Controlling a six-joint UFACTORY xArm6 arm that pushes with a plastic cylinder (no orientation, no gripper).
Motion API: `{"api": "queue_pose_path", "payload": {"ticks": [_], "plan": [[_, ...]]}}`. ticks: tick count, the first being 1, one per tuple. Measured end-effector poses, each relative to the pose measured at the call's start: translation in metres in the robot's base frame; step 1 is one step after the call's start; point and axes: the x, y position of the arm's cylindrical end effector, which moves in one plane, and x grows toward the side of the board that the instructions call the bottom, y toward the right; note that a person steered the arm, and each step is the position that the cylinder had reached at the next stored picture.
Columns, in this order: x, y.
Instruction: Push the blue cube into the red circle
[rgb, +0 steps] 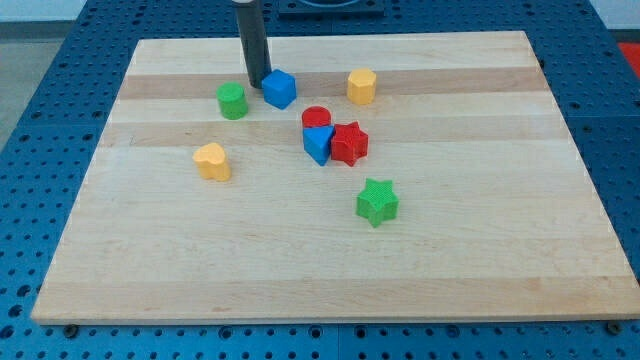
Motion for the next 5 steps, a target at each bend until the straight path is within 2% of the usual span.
{"api": "queue_pose_path", "payload": {"ticks": [2, 3, 5], "plan": [[0.026, 0.049], [0.038, 0.056], [0.023, 0.056]]}}
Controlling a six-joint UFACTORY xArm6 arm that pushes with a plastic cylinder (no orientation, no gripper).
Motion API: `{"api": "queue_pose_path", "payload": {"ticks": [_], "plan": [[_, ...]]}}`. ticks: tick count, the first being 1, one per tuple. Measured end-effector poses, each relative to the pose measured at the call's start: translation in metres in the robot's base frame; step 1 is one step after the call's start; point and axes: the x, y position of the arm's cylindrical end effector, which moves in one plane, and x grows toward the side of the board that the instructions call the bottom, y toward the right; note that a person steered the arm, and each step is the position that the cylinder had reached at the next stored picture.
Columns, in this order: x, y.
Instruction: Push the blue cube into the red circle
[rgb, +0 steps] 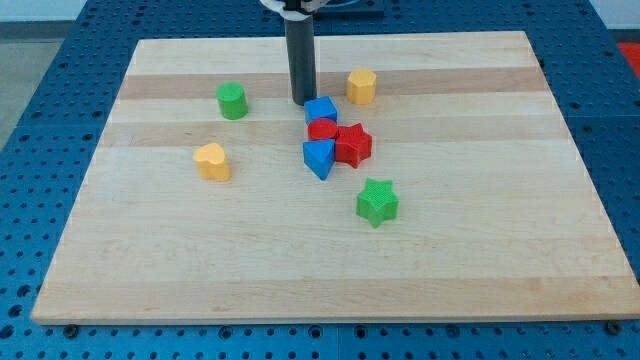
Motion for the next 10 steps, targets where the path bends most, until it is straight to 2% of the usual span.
{"api": "queue_pose_path", "payload": {"ticks": [2, 8, 10], "plan": [[0.028, 0.014], [0.022, 0.005], [0.03, -0.047]]}}
